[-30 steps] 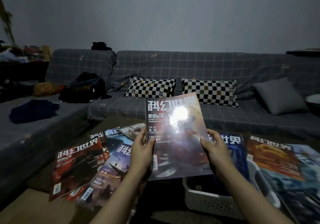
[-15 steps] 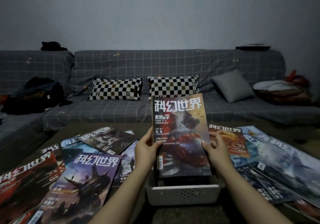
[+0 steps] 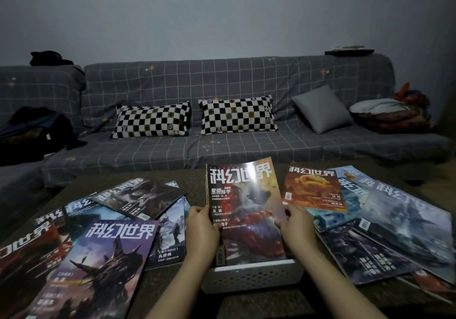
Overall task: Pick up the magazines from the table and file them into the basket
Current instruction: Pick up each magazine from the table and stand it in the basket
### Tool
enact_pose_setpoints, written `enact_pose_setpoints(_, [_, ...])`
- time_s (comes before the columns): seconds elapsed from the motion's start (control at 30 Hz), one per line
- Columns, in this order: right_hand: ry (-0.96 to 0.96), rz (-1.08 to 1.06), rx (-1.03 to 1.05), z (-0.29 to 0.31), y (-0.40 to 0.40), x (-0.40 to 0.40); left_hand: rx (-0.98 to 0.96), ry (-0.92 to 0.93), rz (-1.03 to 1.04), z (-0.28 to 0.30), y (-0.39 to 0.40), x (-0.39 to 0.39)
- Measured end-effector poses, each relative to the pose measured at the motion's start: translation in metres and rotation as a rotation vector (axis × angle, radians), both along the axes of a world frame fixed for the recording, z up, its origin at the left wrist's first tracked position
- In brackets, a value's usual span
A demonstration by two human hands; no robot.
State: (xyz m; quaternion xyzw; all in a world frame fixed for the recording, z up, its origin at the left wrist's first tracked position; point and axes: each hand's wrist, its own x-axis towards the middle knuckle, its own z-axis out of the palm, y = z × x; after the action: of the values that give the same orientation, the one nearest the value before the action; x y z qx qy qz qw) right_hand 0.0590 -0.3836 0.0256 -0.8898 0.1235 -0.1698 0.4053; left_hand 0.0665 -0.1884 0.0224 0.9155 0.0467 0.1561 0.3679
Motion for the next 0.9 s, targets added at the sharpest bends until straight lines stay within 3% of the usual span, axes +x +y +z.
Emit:
enact_pose_setpoints(0.23, [0.120,-0.006,-0.157,-0.004,0.004,0.003,0.055,0.080,0.015,0.002,0.001,0.003])
enact_pose_setpoints(0.33, [0.160,-0.121,-0.226,-0.003,0.001,0.004,0.059,0.070,0.023,0.001,0.000,0.003])
enact_pose_setpoints(0.7, [0.370,-0.137,-0.250,0.000,-0.008,0.008,0.185,0.049,0.024,-0.007,-0.001,0.004])
enact_pose_setpoints(0.9, [0.368,-0.124,-0.207,-0.002,-0.008,0.008,0.203,0.061,0.010,-0.007,0.001,0.006])
